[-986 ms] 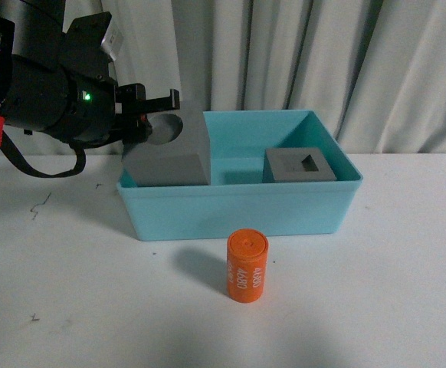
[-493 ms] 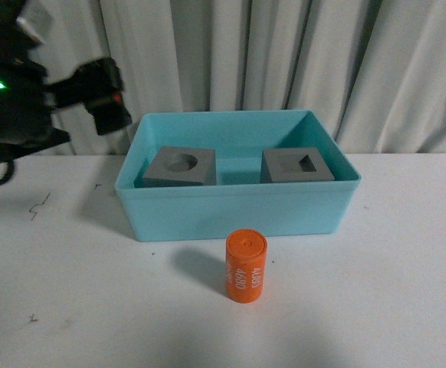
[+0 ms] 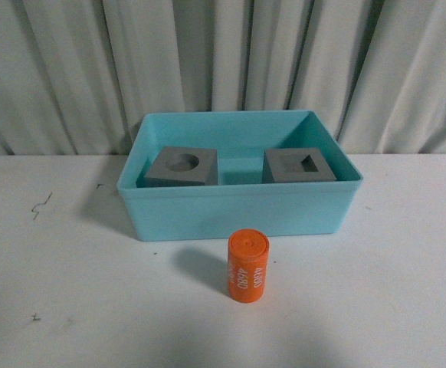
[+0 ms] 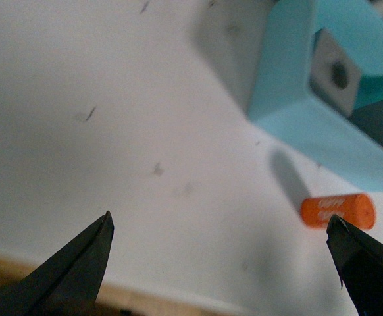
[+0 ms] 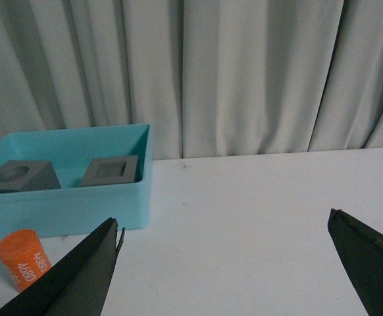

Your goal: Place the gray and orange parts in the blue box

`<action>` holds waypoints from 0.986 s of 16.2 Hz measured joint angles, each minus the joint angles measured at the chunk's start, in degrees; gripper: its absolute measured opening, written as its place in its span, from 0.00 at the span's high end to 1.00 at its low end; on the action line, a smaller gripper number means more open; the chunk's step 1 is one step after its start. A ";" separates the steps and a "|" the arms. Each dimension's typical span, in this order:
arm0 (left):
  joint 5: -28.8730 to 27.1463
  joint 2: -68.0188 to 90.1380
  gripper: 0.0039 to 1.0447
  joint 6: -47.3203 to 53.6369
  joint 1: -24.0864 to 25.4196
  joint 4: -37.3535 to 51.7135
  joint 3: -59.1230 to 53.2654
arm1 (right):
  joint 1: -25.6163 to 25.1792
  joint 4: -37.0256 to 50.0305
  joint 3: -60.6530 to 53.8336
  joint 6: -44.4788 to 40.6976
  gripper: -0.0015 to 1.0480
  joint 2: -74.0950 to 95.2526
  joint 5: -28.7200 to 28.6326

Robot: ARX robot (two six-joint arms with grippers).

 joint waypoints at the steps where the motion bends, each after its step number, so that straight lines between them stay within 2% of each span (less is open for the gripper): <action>1: 2.62 -9.97 0.06 0.87 5.03 -8.15 -4.52 | 0.00 0.00 0.00 0.00 0.06 0.00 0.02; 3: 3.65 -22.86 0.06 1.60 10.23 -17.99 -7.80 | 0.00 0.00 0.02 0.00 0.06 0.00 0.02; 4: 3.96 -25.57 0.06 1.64 10.03 -17.94 -7.85 | 0.00 -0.02 0.02 0.00 0.06 0.00 0.02; 5: 5.14 -27.87 0.09 3.37 9.88 -11.72 -9.16 | 0.00 0.02 0.00 0.00 0.06 -0.02 0.02; 6: 4.81 -36.02 0.19 9.90 8.83 1.05 -15.50 | 0.00 -0.07 0.02 0.00 0.06 -0.02 0.02; 7: 3.37 -42.10 0.28 15.28 6.47 9.46 -18.03 | -0.04 -0.22 0.02 -0.04 0.06 0.00 0.02; 8: 2.32 -46.16 0.37 20.35 4.61 13.18 -18.45 | 0.00 -0.17 0.02 -0.09 0.06 -0.02 -0.20; 12: -4.00 -46.97 0.73 27.50 -1.29 12.68 -19.45 | 0.00 -0.07 0.00 -0.11 0.06 -0.02 0.00; 13: -8.55 -47.43 0.82 27.98 -4.66 11.82 -19.45 | 0.00 0.00 0.00 -0.11 0.06 -0.02 -0.02; 14: -12.11 -47.43 0.98 28.46 -10.88 11.87 -19.45 | 0.00 0.02 0.02 -0.11 0.06 -0.02 0.00; 16: -13.14 -47.43 0.99 28.55 -10.25 11.87 -19.45 | 0.00 -0.02 0.00 -0.11 0.06 -0.02 0.00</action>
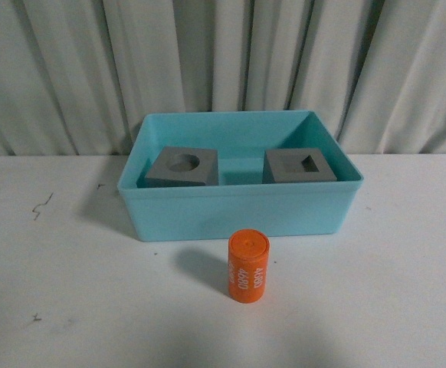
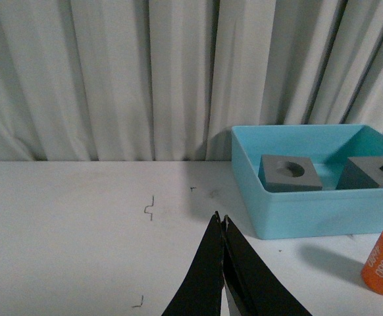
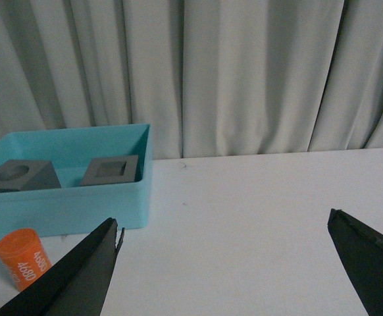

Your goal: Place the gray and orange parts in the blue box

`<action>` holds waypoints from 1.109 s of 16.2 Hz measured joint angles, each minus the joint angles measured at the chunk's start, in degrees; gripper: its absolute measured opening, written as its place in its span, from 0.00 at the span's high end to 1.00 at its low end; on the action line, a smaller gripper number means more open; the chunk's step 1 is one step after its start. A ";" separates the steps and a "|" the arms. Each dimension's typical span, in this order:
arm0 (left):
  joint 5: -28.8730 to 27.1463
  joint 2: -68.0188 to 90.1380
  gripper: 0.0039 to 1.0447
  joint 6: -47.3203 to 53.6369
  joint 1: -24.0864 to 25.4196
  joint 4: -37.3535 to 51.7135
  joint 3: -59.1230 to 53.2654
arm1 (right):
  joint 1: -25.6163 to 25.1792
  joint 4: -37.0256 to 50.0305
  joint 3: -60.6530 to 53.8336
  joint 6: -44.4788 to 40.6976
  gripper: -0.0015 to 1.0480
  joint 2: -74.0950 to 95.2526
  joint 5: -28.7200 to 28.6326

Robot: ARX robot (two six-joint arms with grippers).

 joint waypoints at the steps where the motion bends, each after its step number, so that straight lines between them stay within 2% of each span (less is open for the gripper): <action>1: 0.00 0.00 0.99 0.00 0.00 -0.02 0.00 | 0.00 0.00 0.02 0.00 0.06 0.00 0.00; 8: 0.00 0.00 0.99 0.00 0.00 0.00 0.00 | 0.00 0.00 0.00 0.00 0.06 0.00 0.00; 9: -0.02 0.00 0.92 -0.02 0.00 -0.04 0.00 | -1.03 -9.55 3.13 1.88 0.06 3.23 -2.10; 10: 0.20 0.00 0.82 0.00 0.00 0.00 0.00 | -4.87 -12.79 8.02 4.55 0.06 16.22 -5.31; 11: 0.02 0.00 0.71 0.00 0.00 0.02 0.00 | -8.76 -6.43 12.33 5.55 0.06 27.36 -6.80; 12: -0.02 0.00 0.62 0.00 0.00 -0.02 0.00 | -8.44 0.57 17.64 5.46 0.06 36.44 -7.82; 14: 0.02 0.00 0.38 0.00 0.00 0.00 0.00 | -1.70 11.91 28.85 1.07 0.06 54.10 -13.57; 17: 0.02 0.00 0.06 0.02 0.00 -0.02 0.00 | 10.95 12.31 37.33 -7.50 0.06 76.91 -16.81; 18: 0.02 0.00 0.06 0.09 0.00 -0.02 0.00 | 15.19 11.80 39.45 -9.31 0.06 82.09 -17.00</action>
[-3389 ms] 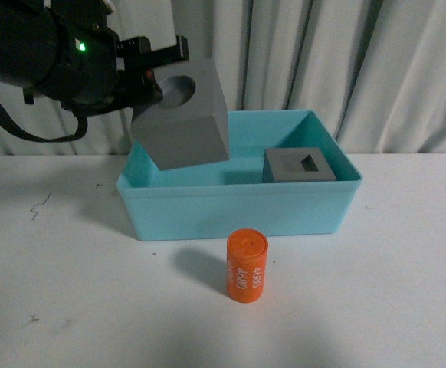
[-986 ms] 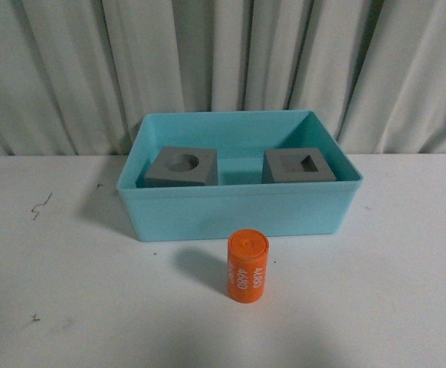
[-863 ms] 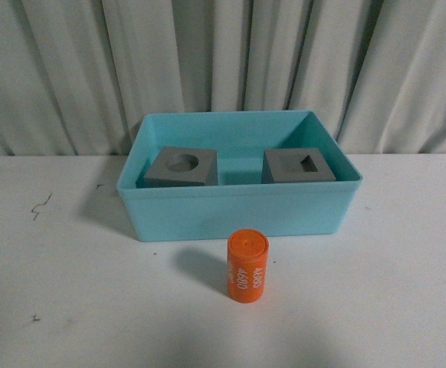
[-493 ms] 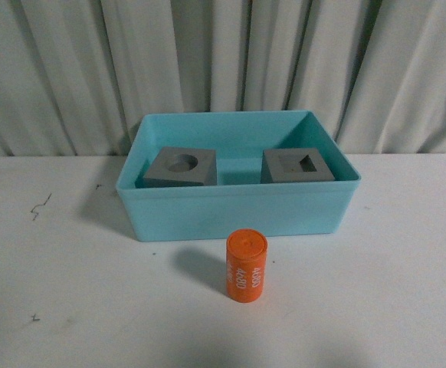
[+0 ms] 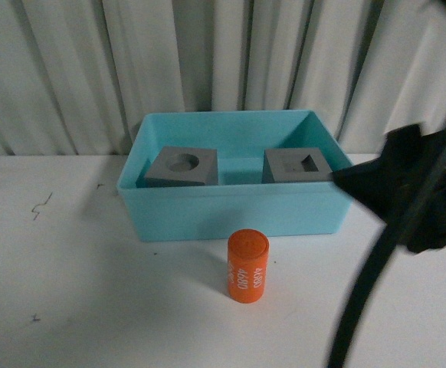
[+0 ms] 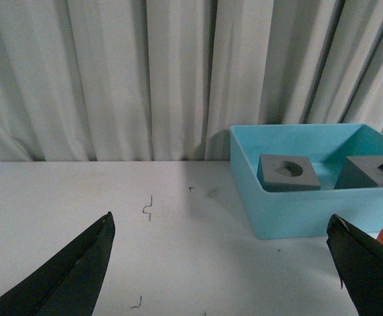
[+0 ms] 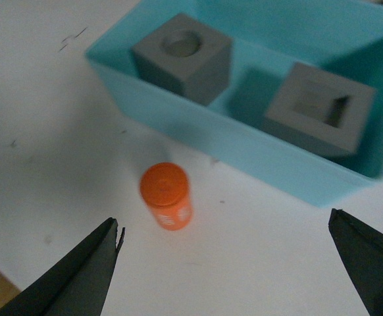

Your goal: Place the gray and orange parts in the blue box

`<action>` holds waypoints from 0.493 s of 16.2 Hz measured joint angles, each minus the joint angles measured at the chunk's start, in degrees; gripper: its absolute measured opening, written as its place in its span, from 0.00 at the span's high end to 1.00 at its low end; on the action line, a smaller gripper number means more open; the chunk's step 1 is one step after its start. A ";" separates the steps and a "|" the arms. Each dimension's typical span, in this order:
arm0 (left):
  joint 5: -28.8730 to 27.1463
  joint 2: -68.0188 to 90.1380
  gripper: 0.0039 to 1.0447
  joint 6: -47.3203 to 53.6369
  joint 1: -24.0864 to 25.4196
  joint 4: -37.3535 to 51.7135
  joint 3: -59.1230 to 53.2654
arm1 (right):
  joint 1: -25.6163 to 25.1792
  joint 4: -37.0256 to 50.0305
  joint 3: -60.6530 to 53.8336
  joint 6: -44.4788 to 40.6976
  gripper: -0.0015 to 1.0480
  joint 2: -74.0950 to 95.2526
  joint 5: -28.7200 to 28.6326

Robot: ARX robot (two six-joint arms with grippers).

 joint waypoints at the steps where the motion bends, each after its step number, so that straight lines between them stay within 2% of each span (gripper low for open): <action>1: -0.02 0.00 0.06 -0.02 0.00 0.00 0.00 | 4.15 -0.13 2.58 -2.16 0.06 4.87 0.02; 2: -0.02 0.00 0.06 -0.02 0.00 0.00 0.00 | 8.94 0.68 6.19 -4.11 0.06 11.74 2.51; 3: -0.02 0.00 0.06 -0.02 0.00 0.00 0.00 | 10.08 1.01 7.61 -4.22 0.06 16.24 4.39; 8: -0.02 0.00 0.06 -0.02 0.00 0.02 0.00 | 11.91 2.21 11.26 -4.02 0.06 24.39 7.96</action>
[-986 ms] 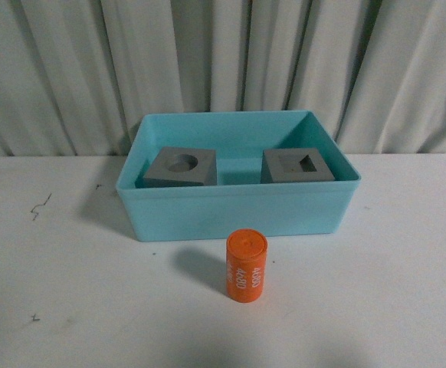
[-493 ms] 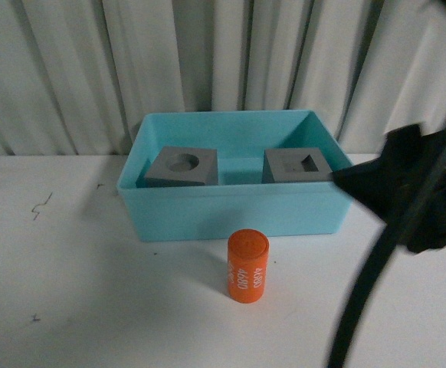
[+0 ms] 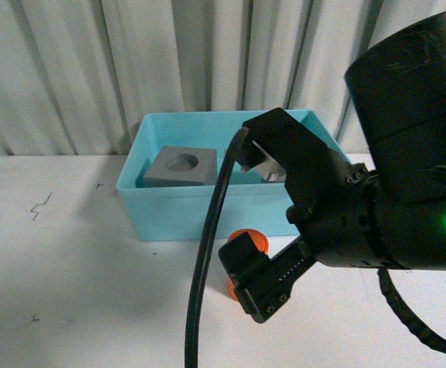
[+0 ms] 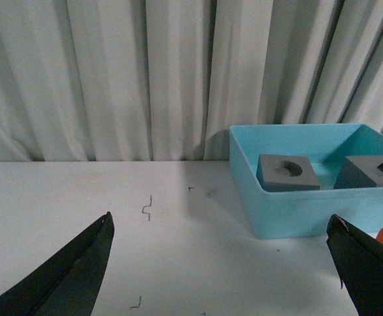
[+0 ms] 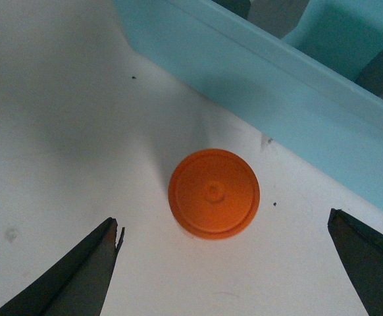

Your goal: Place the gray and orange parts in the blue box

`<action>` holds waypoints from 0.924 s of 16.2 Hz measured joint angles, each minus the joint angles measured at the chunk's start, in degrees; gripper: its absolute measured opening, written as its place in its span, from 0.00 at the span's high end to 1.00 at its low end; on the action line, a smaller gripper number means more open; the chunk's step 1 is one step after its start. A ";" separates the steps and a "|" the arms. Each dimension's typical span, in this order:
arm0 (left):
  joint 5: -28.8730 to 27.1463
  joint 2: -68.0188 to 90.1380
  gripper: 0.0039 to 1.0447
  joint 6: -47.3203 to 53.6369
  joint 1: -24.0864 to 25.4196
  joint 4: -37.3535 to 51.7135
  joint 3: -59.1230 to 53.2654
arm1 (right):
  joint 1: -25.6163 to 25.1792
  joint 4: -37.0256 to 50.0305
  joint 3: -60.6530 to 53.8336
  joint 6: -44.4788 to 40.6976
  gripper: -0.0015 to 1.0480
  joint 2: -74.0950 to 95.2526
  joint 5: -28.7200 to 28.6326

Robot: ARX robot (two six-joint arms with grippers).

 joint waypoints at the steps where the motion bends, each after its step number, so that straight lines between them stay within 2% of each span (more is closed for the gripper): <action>1: 0.00 0.00 0.06 0.00 0.00 0.00 0.00 | 0.52 0.09 1.51 0.07 0.06 1.31 0.20; 3: 0.00 0.00 0.06 0.00 0.00 0.00 0.00 | 1.51 -0.22 4.13 0.55 0.06 4.50 0.79; 5: 0.02 0.00 0.06 0.00 0.00 -0.02 0.00 | 1.79 -1.27 9.16 3.54 0.06 11.50 4.17; 6: 0.00 0.00 0.06 0.00 0.00 -0.02 0.00 | 1.81 -1.70 9.86 5.14 0.22 13.20 5.29; 7: 0.00 0.00 0.06 0.00 0.00 0.00 0.00 | 1.81 -0.22 8.26 5.84 0.53 11.08 5.09; 11: 0.00 0.00 0.06 0.00 0.00 -0.02 0.00 | 0.33 1.95 2.47 7.19 0.54 -2.14 0.61; 15: -0.02 0.00 0.06 0.00 0.00 -0.02 0.00 | -3.85 4.28 4.83 8.74 0.54 -10.86 -1.05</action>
